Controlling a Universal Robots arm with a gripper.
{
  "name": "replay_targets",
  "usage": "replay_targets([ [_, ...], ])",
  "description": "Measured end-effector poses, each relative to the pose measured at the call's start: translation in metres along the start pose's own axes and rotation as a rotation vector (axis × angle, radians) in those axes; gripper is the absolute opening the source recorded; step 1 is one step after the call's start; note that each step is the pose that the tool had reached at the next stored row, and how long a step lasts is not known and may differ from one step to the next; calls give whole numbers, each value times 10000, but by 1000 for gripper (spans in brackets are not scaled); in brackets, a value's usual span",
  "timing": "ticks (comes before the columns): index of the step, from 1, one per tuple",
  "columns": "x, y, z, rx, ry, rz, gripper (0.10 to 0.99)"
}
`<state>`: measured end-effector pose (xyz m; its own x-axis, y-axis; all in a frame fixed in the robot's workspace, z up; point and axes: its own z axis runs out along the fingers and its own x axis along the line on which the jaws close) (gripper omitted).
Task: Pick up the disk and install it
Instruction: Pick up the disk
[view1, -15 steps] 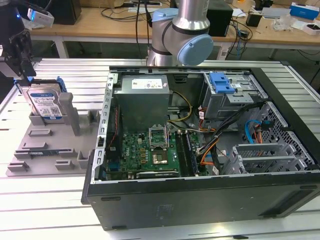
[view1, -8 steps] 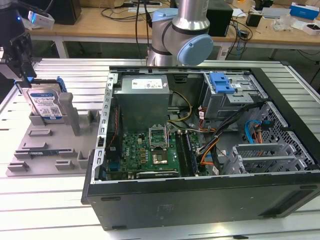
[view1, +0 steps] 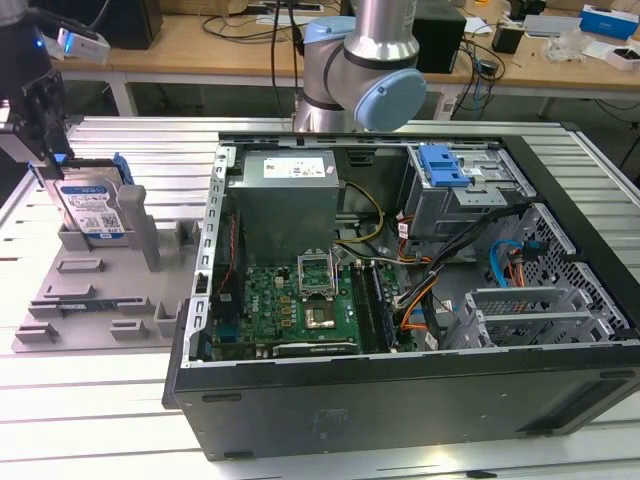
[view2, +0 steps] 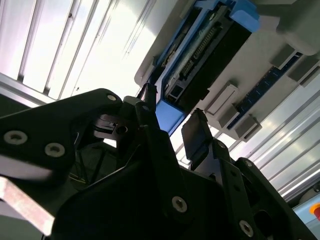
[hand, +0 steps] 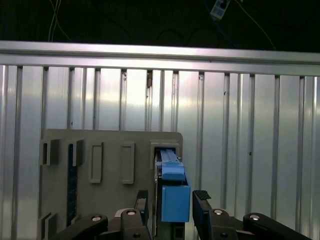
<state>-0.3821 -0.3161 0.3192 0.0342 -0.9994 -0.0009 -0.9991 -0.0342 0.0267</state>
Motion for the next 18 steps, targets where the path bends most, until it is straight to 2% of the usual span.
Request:
replay_targets([
  [18, 0, -1, 130, -1, 0, -6, 482],
])
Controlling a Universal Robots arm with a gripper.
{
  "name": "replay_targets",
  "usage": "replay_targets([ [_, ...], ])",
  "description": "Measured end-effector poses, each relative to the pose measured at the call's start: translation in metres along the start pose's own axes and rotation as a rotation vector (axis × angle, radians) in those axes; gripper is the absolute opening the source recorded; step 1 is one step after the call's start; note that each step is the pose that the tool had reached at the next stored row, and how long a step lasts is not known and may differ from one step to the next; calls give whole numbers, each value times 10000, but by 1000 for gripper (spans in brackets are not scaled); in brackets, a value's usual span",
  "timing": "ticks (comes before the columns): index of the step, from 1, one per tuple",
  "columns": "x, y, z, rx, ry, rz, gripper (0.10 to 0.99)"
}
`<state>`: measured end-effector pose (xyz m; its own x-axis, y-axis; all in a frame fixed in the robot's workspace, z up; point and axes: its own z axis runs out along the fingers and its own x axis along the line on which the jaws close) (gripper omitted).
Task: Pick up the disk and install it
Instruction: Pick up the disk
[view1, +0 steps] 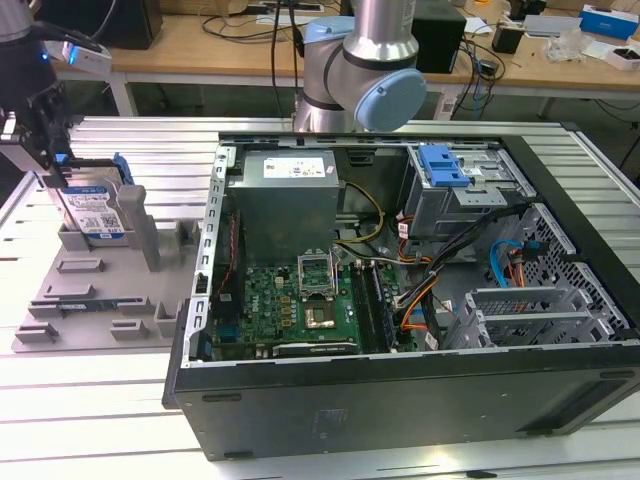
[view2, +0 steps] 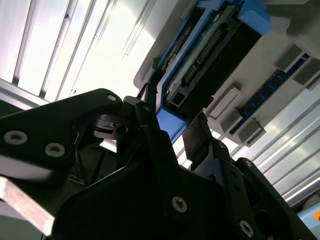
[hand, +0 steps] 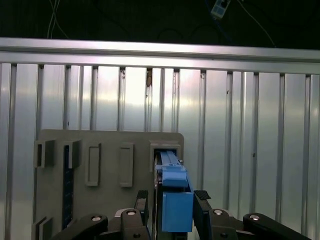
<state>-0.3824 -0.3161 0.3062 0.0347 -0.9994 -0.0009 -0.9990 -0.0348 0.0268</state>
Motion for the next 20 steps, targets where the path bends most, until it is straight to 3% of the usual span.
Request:
replay_targets([
  [13, 0, 6, 56, 1, 0, -6, 482],
  [15, 0, 7, 63, 0, 0, -7, 467],
  [16, 0, 8, 68, 1, 0, -8, 392],
  [20, 0, 10, 83, 0, 1, -10, 392],
])
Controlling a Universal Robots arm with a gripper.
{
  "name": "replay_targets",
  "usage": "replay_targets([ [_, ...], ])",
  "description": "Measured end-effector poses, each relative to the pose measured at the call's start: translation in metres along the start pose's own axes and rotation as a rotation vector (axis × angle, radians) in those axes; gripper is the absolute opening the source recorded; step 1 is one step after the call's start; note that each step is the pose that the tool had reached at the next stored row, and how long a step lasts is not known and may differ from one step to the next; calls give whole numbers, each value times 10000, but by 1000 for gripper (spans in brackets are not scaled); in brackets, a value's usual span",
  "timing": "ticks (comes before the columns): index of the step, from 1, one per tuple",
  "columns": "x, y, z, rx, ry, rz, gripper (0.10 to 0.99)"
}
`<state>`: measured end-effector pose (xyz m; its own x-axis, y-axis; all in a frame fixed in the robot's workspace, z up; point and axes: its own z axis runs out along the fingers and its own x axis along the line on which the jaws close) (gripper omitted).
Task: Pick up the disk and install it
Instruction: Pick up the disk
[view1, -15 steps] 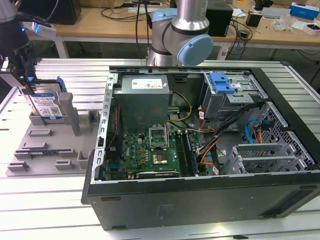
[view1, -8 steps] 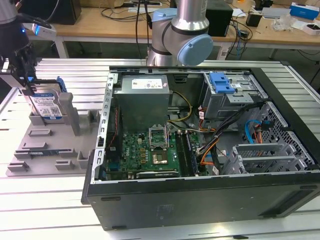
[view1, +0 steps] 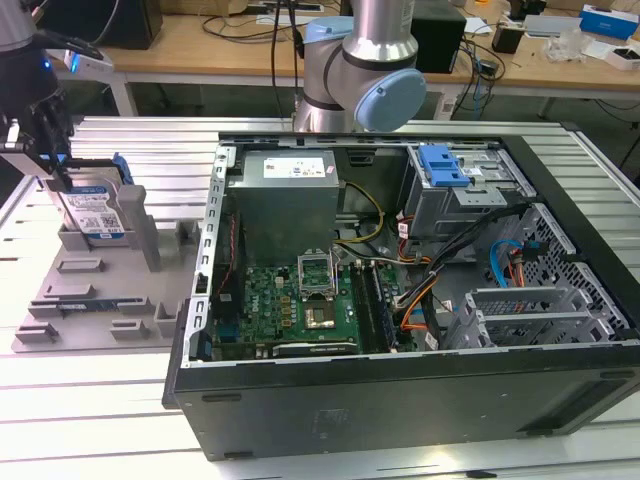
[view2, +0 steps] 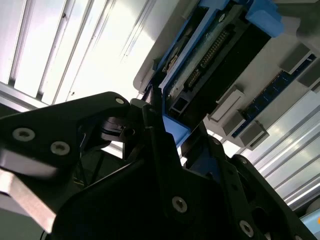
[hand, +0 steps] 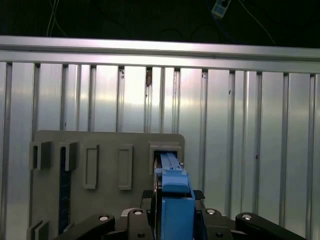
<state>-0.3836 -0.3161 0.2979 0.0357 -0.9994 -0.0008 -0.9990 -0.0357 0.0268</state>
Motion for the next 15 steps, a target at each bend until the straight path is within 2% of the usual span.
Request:
replay_targets([
  [15, 0, 0, 22, 0, -1, 0, 369],
])
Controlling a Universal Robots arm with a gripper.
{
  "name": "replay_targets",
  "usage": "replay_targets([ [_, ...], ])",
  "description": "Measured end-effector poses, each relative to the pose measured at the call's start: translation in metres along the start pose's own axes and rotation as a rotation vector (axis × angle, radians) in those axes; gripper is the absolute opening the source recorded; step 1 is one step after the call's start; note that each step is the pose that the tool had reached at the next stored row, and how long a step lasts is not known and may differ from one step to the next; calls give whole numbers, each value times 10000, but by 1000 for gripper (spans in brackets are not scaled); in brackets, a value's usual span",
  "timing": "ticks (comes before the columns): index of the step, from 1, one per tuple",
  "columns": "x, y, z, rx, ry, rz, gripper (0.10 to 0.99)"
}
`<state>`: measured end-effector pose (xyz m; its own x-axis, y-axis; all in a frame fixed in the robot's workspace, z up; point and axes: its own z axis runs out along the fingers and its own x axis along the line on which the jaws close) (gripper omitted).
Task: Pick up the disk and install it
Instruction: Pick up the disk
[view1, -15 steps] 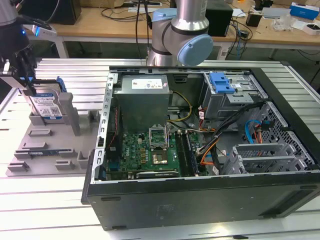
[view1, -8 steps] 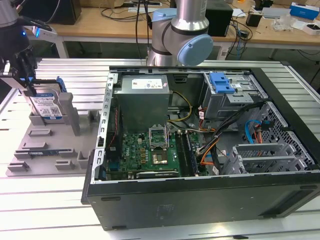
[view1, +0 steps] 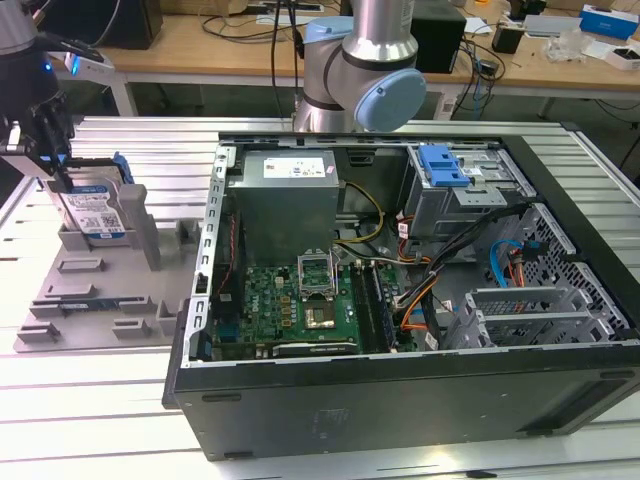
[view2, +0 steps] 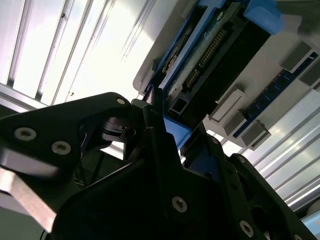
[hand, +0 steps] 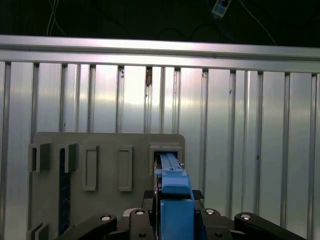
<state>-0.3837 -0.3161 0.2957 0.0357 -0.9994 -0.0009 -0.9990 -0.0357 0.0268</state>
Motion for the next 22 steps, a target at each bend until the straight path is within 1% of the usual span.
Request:
replay_targets([
  [10, 0, 0, -5, 6, -2, 0, 369],
  [13, 0, 1, -51, 2, 0, 0, 369],
  [14, 0, 2, -78, 2, 0, -1, 369],
  [16, 0, 4, -166, 3, 1, -6, 369],
  [17, 0, 6, -236, 5, 1, -10, 369],
  [22, -1, 11, -455, 12, 1, -22, 369],
])
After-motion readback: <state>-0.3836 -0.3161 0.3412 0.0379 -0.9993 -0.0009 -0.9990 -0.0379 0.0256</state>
